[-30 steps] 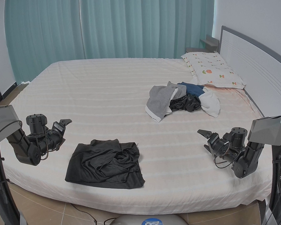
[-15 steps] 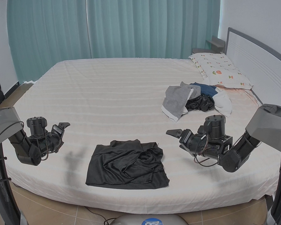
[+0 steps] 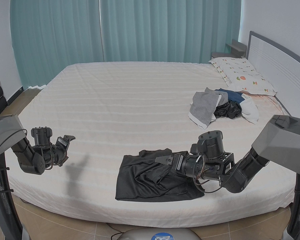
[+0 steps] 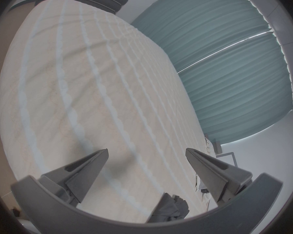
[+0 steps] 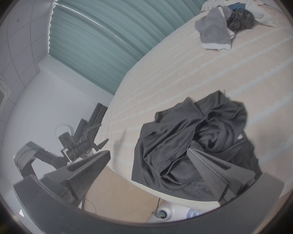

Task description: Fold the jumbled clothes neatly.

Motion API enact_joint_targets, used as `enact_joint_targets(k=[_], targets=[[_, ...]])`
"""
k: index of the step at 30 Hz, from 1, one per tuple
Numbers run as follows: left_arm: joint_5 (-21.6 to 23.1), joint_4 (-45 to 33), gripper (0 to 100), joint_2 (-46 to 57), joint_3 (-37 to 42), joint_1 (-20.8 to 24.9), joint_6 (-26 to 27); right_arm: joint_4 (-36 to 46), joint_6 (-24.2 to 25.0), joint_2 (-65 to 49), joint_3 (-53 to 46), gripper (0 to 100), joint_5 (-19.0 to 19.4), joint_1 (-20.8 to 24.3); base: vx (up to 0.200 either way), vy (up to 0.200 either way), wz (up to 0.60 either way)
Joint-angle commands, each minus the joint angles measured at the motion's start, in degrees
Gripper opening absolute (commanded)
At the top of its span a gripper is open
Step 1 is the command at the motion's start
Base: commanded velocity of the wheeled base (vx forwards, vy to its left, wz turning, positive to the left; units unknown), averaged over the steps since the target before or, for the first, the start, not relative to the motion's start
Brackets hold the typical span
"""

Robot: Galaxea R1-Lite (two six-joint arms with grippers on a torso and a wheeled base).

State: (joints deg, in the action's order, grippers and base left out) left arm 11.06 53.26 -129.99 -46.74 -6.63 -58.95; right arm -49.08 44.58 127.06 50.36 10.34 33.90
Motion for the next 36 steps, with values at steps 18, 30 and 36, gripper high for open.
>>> enact_joint_targets(k=[18, 30, 36], targets=[[-0.1, -3.3, 100, -0.9, -2.0, 0.2, 0.0, 3.1, -2.9, 5.1, 1.0, 100, 0.5, 4.0, 0.0, 0.0, 0.0], [-0.2, -3.2, 100, -0.9, -2.0, 0.3, 0.0, 5.6, -4.9, 8.0, 3.9, 100, -1.7, 4.8, 0.0, 0.0, 0.0], [-0.2, -3.3, 100, -0.9, -2.0, 0.2, 0.0, 5.7, -5.0, 7.9, 4.3, 0, -4.6, 4.8, 0.0, 0.0, 0.0]])
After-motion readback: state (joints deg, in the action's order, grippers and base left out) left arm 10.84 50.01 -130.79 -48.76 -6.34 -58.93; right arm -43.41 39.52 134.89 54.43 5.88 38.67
